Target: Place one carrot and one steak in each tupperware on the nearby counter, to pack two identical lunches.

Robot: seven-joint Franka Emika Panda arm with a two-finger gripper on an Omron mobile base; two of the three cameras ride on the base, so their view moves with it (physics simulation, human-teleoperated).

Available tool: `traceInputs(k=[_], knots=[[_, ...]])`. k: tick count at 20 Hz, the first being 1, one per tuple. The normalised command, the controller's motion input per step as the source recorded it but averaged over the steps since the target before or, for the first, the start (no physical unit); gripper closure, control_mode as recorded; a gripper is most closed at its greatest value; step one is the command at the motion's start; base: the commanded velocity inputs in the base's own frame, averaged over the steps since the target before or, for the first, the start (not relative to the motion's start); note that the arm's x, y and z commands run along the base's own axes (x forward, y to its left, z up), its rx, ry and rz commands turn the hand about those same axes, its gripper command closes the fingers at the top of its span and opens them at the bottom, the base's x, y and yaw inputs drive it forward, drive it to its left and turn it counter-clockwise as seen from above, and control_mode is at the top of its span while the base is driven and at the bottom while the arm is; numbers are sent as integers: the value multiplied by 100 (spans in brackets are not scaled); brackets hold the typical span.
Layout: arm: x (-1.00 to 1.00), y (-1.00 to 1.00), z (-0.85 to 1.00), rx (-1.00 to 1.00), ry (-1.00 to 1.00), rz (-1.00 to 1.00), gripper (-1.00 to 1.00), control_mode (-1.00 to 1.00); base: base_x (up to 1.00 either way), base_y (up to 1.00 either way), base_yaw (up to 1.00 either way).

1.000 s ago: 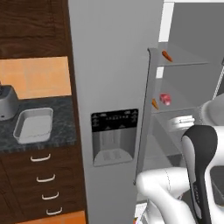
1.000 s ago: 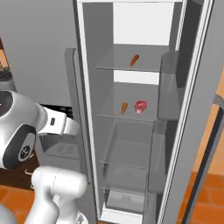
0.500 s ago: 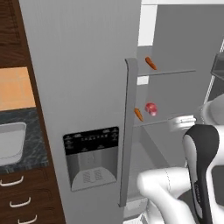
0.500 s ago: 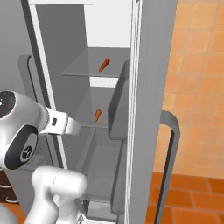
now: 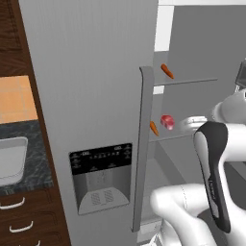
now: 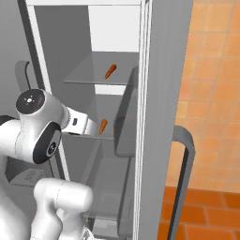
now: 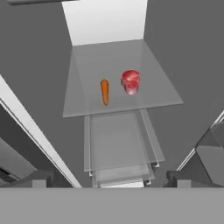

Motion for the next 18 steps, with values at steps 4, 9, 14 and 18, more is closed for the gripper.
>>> traceInputs(k=[4,9,14,18], knots=[[56,-28,-20,1,6,0,-100,-100,0,0,0],[28,-9,-23,-1,4,-2,-100,-100,0,0,0],[39,-8,-33,-1,0,-4,-100,-100,0,0,0],[54,-19,-37,-1,0,-2,-100,-100,0,0,0]])
